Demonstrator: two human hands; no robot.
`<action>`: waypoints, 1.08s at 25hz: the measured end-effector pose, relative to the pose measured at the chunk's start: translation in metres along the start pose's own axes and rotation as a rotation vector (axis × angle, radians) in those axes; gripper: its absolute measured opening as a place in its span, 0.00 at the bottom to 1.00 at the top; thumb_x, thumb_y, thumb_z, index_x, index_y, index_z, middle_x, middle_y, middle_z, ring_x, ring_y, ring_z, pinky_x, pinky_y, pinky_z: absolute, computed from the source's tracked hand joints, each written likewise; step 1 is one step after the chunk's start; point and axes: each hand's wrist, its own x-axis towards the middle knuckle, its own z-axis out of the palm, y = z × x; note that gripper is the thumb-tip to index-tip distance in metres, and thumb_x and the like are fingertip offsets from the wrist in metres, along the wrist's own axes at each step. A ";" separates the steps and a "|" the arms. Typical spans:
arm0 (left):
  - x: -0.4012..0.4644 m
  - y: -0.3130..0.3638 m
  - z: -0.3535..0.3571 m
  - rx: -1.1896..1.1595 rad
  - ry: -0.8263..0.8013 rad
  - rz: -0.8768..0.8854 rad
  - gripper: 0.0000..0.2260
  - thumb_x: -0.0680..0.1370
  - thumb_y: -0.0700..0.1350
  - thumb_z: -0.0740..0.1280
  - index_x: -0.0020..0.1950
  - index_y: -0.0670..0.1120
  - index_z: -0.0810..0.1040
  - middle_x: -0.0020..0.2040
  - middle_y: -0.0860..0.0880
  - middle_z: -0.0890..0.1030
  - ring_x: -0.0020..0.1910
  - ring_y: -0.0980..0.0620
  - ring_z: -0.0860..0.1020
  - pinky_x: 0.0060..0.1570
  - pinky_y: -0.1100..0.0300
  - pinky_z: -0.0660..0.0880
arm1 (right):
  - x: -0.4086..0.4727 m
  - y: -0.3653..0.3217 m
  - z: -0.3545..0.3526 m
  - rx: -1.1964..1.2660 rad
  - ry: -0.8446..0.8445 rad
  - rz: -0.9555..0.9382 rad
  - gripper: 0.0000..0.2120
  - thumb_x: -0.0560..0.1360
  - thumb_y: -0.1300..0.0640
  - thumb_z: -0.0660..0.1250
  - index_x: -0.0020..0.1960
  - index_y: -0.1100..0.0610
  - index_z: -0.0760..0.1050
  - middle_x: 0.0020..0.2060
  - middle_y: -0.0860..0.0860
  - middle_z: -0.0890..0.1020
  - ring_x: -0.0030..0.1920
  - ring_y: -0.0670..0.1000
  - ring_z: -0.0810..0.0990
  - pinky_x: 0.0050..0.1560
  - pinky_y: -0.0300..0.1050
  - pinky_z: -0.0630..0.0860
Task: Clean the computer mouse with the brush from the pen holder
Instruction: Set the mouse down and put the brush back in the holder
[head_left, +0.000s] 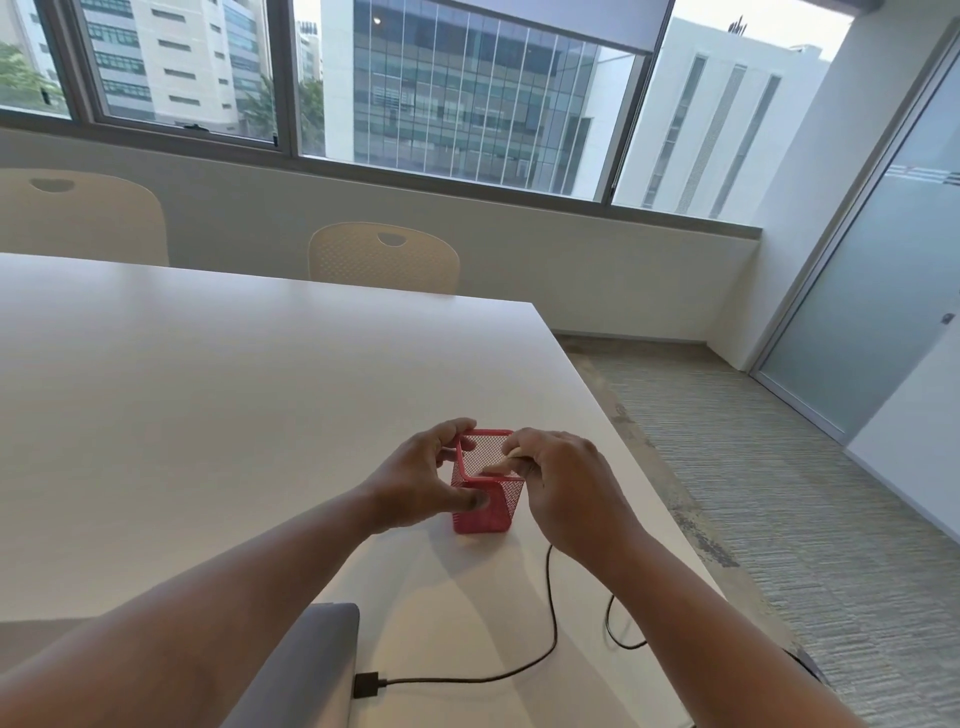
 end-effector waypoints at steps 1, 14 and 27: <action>0.000 0.000 0.000 0.000 0.002 0.000 0.45 0.71 0.41 0.86 0.85 0.46 0.68 0.66 0.55 0.82 0.64 0.65 0.77 0.55 0.83 0.71 | 0.002 0.000 0.002 -0.005 -0.032 -0.001 0.06 0.79 0.63 0.69 0.51 0.56 0.83 0.43 0.52 0.87 0.45 0.57 0.83 0.44 0.49 0.77; -0.003 0.004 -0.001 -0.014 -0.016 -0.027 0.45 0.72 0.39 0.86 0.85 0.47 0.67 0.66 0.56 0.82 0.64 0.66 0.77 0.60 0.80 0.68 | 0.012 0.014 0.030 -0.110 -0.187 0.070 0.11 0.80 0.59 0.61 0.54 0.51 0.81 0.47 0.53 0.85 0.54 0.57 0.76 0.49 0.47 0.65; -0.003 0.006 -0.001 -0.030 -0.042 -0.063 0.49 0.72 0.37 0.86 0.88 0.45 0.63 0.69 0.54 0.81 0.67 0.58 0.78 0.56 0.84 0.69 | -0.003 0.011 0.027 -0.090 -0.256 0.039 0.25 0.79 0.52 0.68 0.75 0.51 0.69 0.66 0.51 0.81 0.70 0.55 0.69 0.66 0.56 0.67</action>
